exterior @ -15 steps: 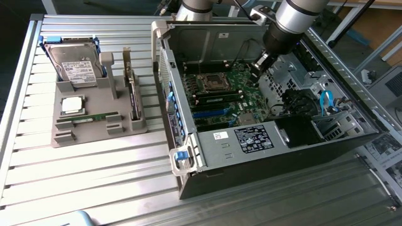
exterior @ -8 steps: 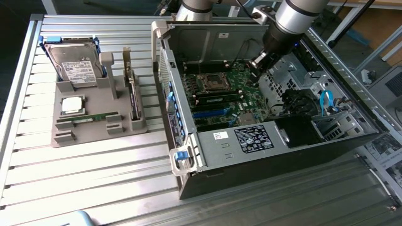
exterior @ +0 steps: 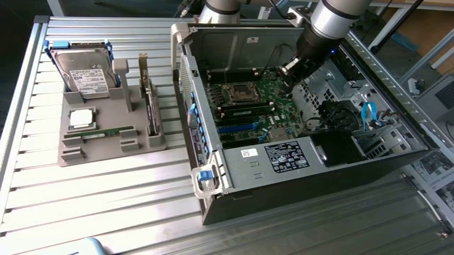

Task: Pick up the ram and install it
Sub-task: 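Press down the ram until it locks into place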

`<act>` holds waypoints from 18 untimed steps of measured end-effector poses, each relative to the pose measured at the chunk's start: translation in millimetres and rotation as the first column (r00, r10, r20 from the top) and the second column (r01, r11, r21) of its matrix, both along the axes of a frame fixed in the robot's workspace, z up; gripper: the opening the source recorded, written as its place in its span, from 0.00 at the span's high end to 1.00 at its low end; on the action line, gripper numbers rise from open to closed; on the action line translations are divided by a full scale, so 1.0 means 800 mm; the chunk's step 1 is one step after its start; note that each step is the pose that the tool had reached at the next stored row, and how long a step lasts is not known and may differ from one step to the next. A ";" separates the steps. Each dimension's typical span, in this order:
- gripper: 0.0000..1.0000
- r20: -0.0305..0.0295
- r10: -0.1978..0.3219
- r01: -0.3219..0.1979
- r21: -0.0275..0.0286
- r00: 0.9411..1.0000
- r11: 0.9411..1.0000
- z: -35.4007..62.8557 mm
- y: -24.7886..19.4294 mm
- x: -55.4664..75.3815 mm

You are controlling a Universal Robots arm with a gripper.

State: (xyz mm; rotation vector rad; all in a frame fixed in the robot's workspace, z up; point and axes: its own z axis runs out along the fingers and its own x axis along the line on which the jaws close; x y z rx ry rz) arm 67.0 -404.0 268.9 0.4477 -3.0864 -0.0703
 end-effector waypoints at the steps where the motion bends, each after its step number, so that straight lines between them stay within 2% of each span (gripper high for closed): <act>1: 0.89 0.000 -0.016 0.016 0.000 1.000 1.000 0.000 0.0000 0.000; 3: 0.89 0.000 -0.070 0.070 0.000 0.998 0.998 -0.001 0.0000 0.000; 5: 0.89 0.000 -0.100 0.100 0.000 0.995 0.995 -0.001 0.0000 0.000; 8: 0.89 0.000 -0.147 0.147 0.000 0.989 0.989 -0.001 0.0000 0.000; 11: 0.89 0.000 -0.197 0.197 0.000 0.980 0.980 -0.002 0.0000 0.000; 13: 0.89 0.000 -0.262 0.262 0.000 0.965 0.965 -0.002 0.0000 0.000; 14: 0.89 0.000 -0.278 0.278 0.000 0.961 0.961 -0.003 0.0000 0.000; 18: 0.89 0.000 -0.278 0.278 0.000 0.961 0.961 -0.003 0.0000 0.000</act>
